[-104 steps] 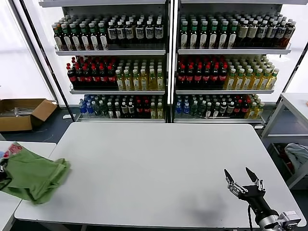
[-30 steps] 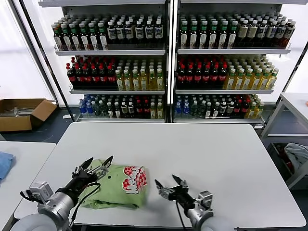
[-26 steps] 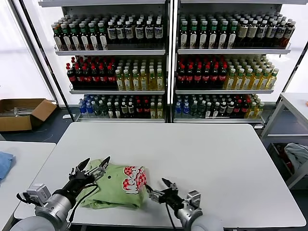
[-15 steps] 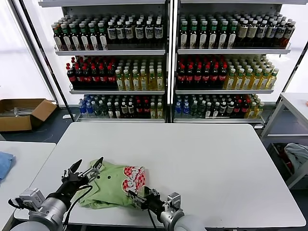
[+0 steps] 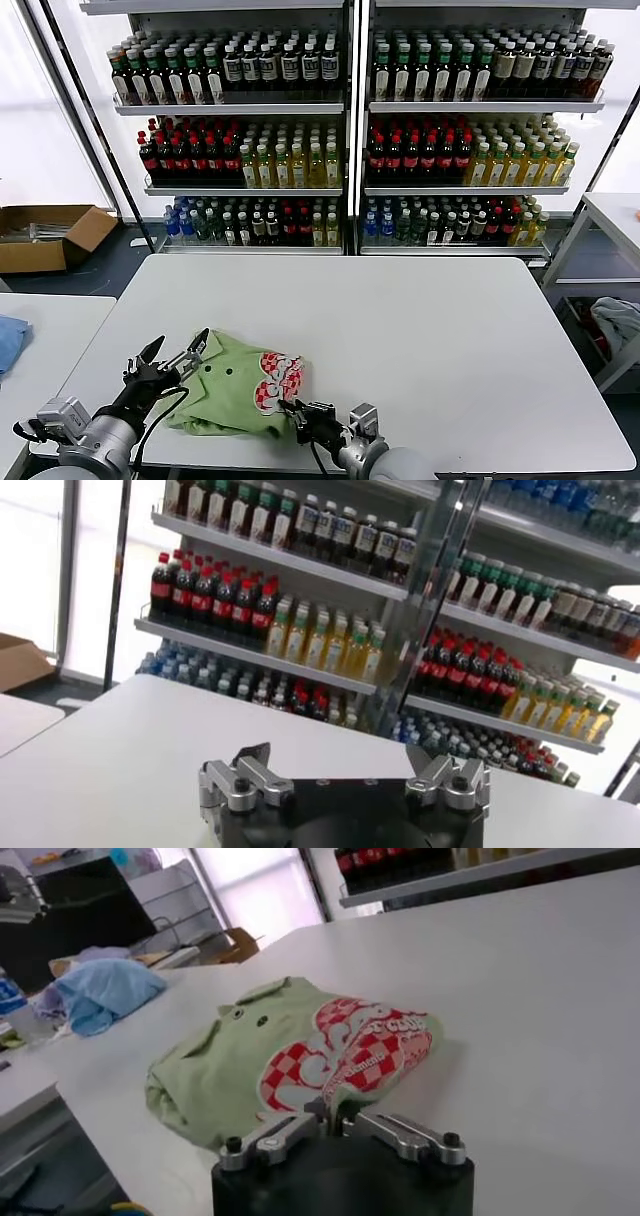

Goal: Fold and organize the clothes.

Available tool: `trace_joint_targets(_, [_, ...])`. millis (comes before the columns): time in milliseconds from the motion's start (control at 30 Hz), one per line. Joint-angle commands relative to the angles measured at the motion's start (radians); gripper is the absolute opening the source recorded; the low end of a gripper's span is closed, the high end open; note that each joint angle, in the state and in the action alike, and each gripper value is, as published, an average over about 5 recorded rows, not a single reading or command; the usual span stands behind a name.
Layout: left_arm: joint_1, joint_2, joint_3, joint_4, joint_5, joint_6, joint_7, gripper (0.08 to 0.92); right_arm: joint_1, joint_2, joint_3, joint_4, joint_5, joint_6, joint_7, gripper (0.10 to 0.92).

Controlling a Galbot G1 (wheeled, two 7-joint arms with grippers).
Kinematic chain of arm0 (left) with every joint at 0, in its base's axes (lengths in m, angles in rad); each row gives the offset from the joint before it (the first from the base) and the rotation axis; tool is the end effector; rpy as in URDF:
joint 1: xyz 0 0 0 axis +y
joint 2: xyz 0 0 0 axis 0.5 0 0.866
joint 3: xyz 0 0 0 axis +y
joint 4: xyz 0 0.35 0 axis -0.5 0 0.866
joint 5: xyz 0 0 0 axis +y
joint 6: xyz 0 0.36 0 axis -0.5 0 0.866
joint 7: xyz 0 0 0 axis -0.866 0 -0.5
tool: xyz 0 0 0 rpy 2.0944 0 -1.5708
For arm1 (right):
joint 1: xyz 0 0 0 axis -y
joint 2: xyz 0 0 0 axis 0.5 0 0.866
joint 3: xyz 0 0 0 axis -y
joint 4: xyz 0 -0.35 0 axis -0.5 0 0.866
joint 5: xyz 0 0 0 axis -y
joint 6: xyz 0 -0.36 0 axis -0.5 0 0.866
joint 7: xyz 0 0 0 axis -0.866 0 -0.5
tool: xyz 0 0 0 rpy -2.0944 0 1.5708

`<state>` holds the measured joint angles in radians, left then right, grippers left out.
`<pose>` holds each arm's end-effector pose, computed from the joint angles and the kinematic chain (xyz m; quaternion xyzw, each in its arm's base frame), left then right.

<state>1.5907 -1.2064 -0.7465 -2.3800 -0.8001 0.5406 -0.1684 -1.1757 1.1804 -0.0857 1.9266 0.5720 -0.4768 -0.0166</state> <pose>0.1743 0.0832 -0.1801 -0.0475 -0.9772 0.1428 0.1495 0.2384 0.0931 -0.3143 0.3660 -0.8888 -0.0792 0.2642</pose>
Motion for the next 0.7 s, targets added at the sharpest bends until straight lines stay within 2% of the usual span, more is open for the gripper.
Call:
trace_joint_targets(33, [0.004,-0.025,0.007,-0.002,0.009,0.002,-0.006,0.823,-0.118,-0.24,0.194,0.131,-0.045,0.035,-0.092,0.137])
trace_joint_targets(233, [0.006,-0.038,0.021,-0.001,0.003,0.003,-0.016,0.823,-0.186,-0.338,0.331,0.134,-0.039,0.063,-0.102,0.118])
trace_joint_targets(467, [0.01,-0.046,0.024,-0.005,-0.006,0.005,-0.025,0.823,-0.234,-0.337,0.389,0.156,-0.07,0.046,-0.082,0.123])
trace_joint_targets(567, [0.013,-0.047,0.02,-0.006,-0.01,0.005,-0.026,0.823,-0.265,-0.301,0.404,0.179,-0.1,0.031,-0.048,0.171])
trace_joint_targets(700, [0.015,-0.046,0.016,-0.005,-0.019,0.005,-0.029,0.823,-0.287,-0.258,0.413,0.18,-0.098,0.03,0.032,0.288])
